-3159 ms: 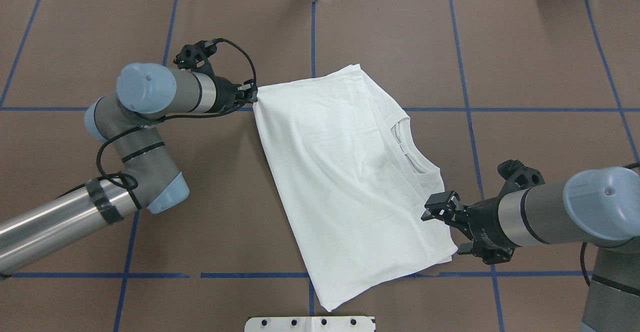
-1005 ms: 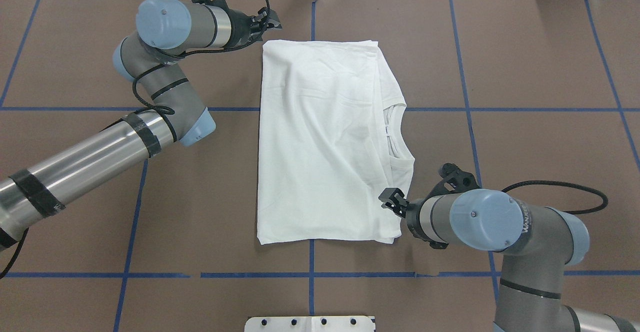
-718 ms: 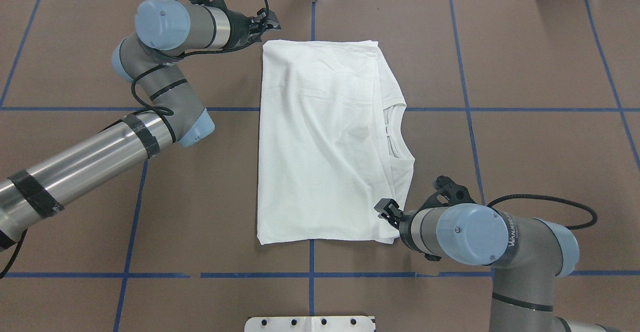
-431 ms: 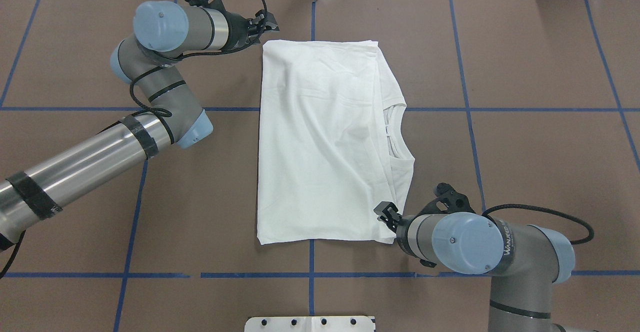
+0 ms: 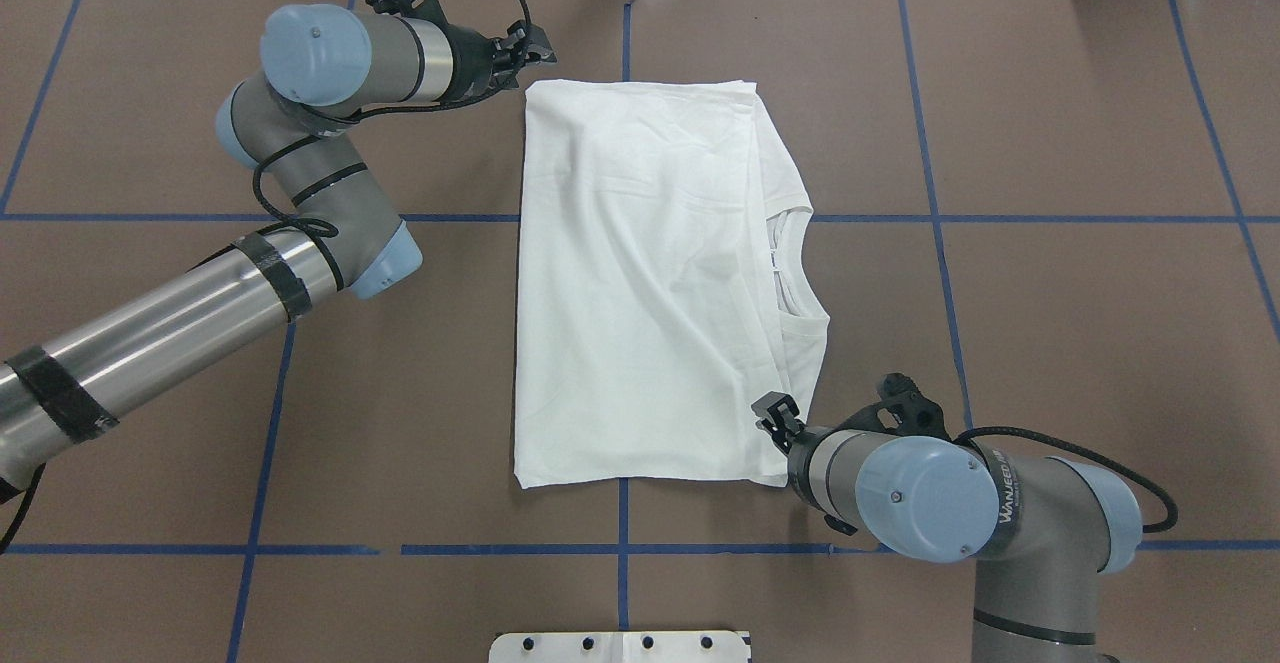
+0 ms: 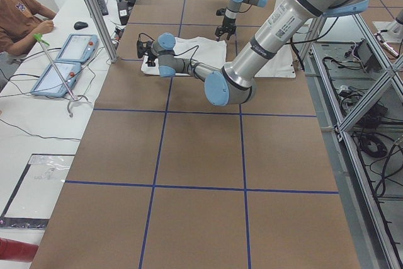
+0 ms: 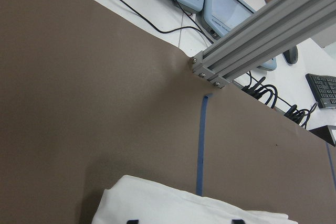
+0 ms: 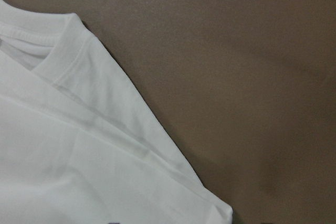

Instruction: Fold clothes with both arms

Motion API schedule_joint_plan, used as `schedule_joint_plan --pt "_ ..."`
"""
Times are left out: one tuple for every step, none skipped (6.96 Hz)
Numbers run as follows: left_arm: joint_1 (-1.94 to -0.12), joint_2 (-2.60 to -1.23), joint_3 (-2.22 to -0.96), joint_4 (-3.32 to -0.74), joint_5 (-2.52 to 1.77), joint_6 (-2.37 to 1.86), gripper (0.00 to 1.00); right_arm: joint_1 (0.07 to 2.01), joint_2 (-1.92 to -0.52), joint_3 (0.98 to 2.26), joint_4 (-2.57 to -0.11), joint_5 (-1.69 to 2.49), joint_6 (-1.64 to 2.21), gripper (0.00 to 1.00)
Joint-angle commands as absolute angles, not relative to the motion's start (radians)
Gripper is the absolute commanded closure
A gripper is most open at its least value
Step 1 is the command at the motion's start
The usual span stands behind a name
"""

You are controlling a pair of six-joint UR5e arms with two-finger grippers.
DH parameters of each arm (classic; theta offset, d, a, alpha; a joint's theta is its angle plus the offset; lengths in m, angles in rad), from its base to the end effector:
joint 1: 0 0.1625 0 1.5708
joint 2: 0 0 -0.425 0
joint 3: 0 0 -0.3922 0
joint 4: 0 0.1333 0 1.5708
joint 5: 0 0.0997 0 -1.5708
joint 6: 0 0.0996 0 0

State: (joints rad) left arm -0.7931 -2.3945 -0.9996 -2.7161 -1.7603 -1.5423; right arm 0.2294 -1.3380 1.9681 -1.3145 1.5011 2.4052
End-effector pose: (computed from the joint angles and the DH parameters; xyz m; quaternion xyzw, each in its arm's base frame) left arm 0.4833 -0.6540 0.2719 0.1894 0.6161 -0.2278 0.7298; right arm -0.5085 -0.2628 0.3305 -0.0976 -0.4185 0.4708 0.7705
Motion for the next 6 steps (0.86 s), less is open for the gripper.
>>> schedule_joint_plan --pt "-0.793 -2.367 -1.032 -2.715 -1.761 -1.542 0.33 0.219 -1.338 1.957 -1.315 1.497 2.411 0.08" --pt "-0.793 -2.361 -1.037 -2.715 -1.761 -1.542 0.33 0.216 -1.338 1.956 -1.315 1.497 2.410 0.09" --pt "-0.793 -2.359 -1.043 -2.715 -1.761 -1.542 0.33 0.216 -1.327 1.945 -1.316 1.497 2.410 0.10" --pt "-0.793 -2.359 -1.043 -2.715 -1.761 -1.542 0.33 0.218 -1.322 1.944 -1.324 1.500 2.410 0.21" --pt "-0.793 -2.347 -1.043 -2.718 -1.761 -1.540 0.33 0.218 -1.313 1.942 -1.339 1.499 2.410 0.36" --pt "-0.793 -2.345 -1.043 -2.718 -1.761 -1.540 0.34 0.216 -1.310 1.941 -1.339 1.499 2.410 0.49"
